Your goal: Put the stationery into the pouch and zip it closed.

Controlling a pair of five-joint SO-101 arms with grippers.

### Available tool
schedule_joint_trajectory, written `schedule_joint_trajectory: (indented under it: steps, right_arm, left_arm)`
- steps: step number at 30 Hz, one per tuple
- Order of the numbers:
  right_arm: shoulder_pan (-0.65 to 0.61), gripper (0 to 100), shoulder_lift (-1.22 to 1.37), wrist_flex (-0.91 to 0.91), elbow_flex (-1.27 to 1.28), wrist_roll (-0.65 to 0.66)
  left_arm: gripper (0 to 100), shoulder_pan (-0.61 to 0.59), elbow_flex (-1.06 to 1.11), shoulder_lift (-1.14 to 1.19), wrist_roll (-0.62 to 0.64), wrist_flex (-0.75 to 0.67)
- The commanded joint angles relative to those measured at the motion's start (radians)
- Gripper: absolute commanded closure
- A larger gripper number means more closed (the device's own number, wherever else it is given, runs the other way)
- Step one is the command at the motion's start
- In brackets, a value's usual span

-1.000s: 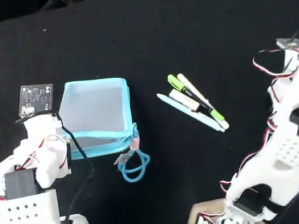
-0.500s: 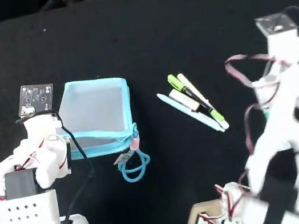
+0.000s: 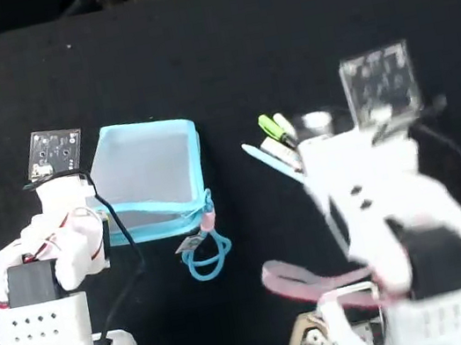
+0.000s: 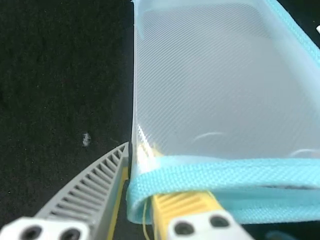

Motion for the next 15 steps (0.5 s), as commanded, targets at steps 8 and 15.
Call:
schedule_joint_trajectory:
  steps: [8, 15]
  right_arm:
    - [-0.508, 98.7, -0.314, -0.43, 0.289, -0.035]
    - [-0.615, 98.7, -0.387, -0.793, 0.564, -0.035]
  left_arm:
    - [97, -0.01, -0.176, 0.008, 0.089, -0.003]
    - [97, -0.008, -0.344, 0.038, 0.089, 0.026]
